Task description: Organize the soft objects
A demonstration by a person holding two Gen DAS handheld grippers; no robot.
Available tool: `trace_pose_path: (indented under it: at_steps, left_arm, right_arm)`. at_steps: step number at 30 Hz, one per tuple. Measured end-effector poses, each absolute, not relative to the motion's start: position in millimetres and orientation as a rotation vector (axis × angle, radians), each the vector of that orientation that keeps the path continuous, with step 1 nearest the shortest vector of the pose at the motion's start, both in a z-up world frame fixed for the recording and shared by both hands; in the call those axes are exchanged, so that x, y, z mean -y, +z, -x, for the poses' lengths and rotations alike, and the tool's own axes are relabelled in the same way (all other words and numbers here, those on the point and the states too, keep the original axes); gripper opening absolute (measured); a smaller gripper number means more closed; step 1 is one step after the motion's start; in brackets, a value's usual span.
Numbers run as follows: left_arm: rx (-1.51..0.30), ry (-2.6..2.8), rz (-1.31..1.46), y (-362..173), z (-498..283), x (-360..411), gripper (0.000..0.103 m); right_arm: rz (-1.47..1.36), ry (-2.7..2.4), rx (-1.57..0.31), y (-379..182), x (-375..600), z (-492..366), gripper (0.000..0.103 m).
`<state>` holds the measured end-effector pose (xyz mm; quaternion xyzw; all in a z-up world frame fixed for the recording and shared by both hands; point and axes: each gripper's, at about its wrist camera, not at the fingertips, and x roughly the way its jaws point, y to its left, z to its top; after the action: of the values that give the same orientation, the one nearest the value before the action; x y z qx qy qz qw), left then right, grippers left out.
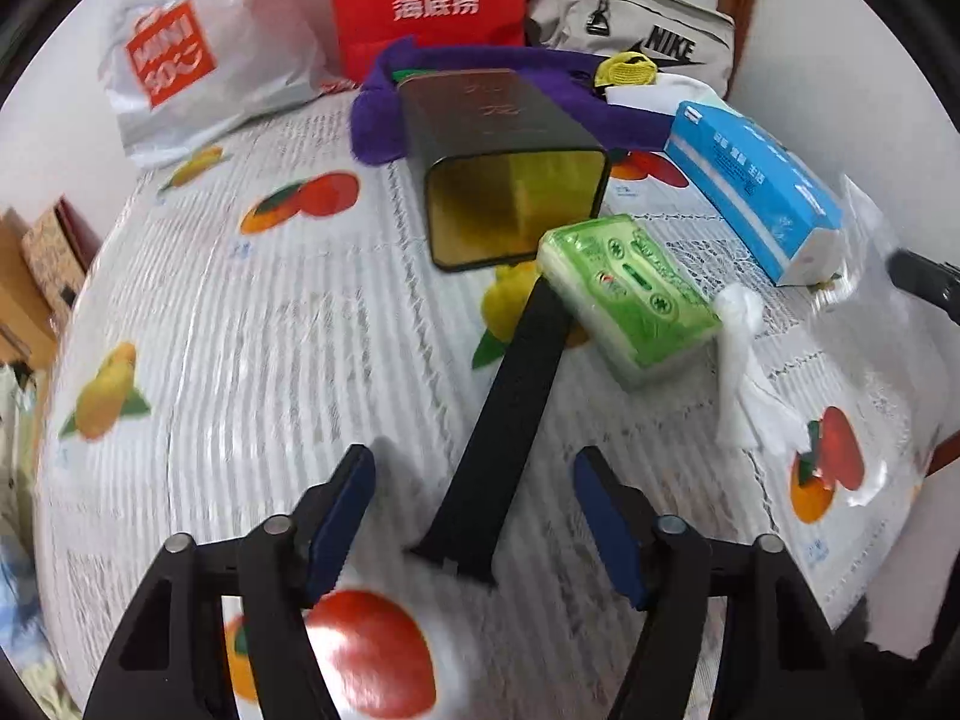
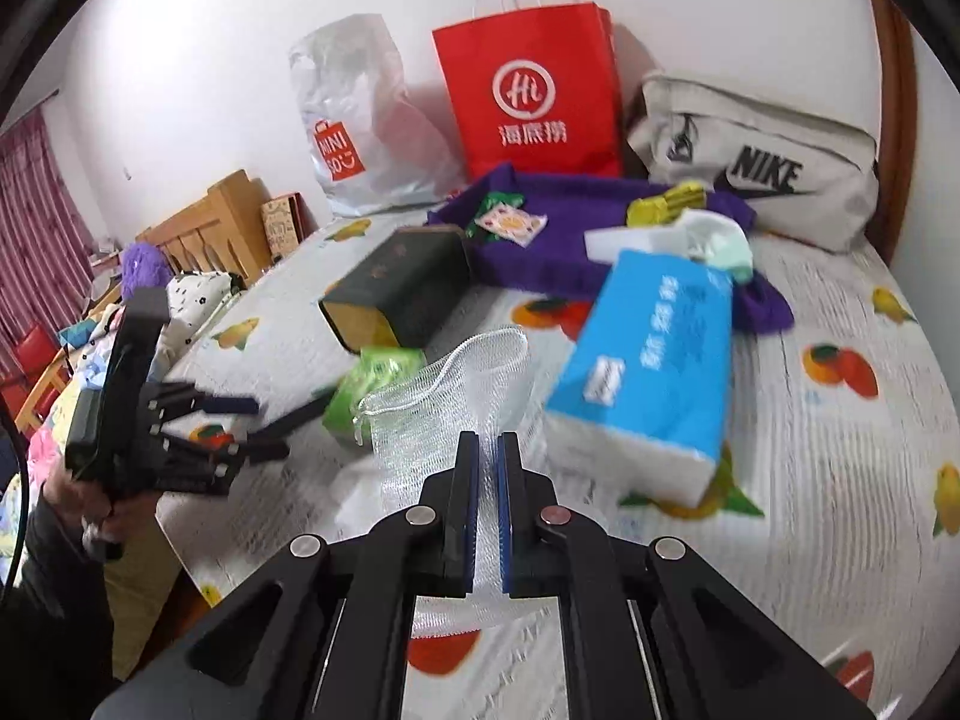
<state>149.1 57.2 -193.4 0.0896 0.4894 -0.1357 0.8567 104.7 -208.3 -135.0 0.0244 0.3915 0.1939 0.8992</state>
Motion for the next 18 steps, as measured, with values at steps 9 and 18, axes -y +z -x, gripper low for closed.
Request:
trace_pose_path:
  at_steps: [9,18]
  left_arm:
    - [-1.023,-0.342,-0.170,-191,-141,-49,0.021]
    - [-1.061,-0.339,-0.099,-189,-149,-51,0.036]
  right_arm:
    - [-0.016,0.357,-0.896,-163,218,-93,0.006]
    - [-0.019,0.302,-0.974,-188,228,-100,0.006]
